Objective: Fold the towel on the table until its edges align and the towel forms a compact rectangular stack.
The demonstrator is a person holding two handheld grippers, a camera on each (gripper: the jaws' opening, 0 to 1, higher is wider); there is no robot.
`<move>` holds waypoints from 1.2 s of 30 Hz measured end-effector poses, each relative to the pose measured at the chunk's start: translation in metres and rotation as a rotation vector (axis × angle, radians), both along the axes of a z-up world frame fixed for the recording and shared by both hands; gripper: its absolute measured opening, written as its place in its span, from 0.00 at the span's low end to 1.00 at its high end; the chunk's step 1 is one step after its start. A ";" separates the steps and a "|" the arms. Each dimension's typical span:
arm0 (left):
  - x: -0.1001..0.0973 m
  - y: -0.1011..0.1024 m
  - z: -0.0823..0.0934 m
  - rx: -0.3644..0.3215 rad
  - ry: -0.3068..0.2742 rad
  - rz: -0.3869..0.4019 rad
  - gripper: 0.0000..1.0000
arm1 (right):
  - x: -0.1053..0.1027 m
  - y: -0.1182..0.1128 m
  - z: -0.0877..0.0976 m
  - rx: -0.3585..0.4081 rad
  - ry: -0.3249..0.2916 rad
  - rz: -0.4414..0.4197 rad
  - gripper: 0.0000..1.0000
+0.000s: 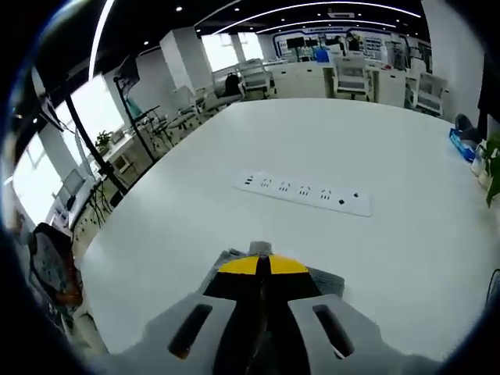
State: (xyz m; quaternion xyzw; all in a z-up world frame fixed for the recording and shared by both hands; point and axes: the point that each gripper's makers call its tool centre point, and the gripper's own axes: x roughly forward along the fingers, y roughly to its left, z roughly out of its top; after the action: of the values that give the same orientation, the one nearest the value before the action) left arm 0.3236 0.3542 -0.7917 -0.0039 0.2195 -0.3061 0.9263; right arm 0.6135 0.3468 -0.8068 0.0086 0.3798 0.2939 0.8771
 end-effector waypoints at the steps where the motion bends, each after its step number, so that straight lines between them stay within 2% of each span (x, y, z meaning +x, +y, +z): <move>1: -0.001 0.002 0.000 -0.003 0.006 0.008 0.04 | 0.000 0.003 -0.002 -0.001 0.001 0.002 0.00; 5: -0.005 0.009 -0.011 0.021 0.035 0.003 0.04 | -0.002 0.012 -0.008 0.007 0.007 0.009 0.00; 8: -0.005 0.016 -0.016 0.063 0.016 -0.004 0.04 | -0.005 0.017 -0.011 0.008 0.006 0.010 0.00; 11: -0.008 0.019 -0.026 0.081 0.058 -0.014 0.04 | -0.003 0.022 -0.015 0.005 -0.001 0.007 0.00; 13: -0.011 0.024 -0.037 0.089 0.108 -0.004 0.04 | 0.000 0.027 -0.019 0.007 0.001 0.003 0.00; 15: -0.012 0.028 -0.043 0.100 0.121 0.004 0.04 | -0.002 0.030 -0.025 -0.005 0.014 0.000 0.00; 16: -0.015 0.030 -0.049 0.108 0.154 0.006 0.04 | -0.003 0.032 -0.027 0.000 0.019 0.001 0.00; 18: -0.016 0.032 -0.053 0.115 0.150 0.004 0.04 | -0.004 0.037 -0.030 0.009 0.017 0.007 0.00; 21: -0.015 0.035 -0.054 0.206 0.099 -0.046 0.04 | -0.002 0.038 -0.036 -0.004 0.012 0.007 0.00; 25: -0.016 0.034 -0.057 0.204 0.125 -0.058 0.04 | -0.002 0.041 -0.039 0.003 0.004 -0.009 0.00; 27: -0.016 0.037 -0.061 0.224 0.128 -0.068 0.04 | -0.002 0.043 -0.039 0.002 -0.001 -0.009 0.00; 32: -0.017 0.044 -0.069 0.196 0.175 -0.051 0.04 | -0.001 0.046 -0.042 0.016 0.005 -0.022 0.00; 36: -0.017 0.051 -0.078 0.205 0.189 -0.047 0.04 | -0.002 0.053 -0.044 0.023 0.009 -0.016 0.00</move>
State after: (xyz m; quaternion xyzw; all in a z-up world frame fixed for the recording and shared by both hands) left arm 0.3066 0.4047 -0.8692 0.0672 0.3361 -0.3019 0.8896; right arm 0.6117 0.3994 -0.8512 0.0232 0.3801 0.2914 0.8775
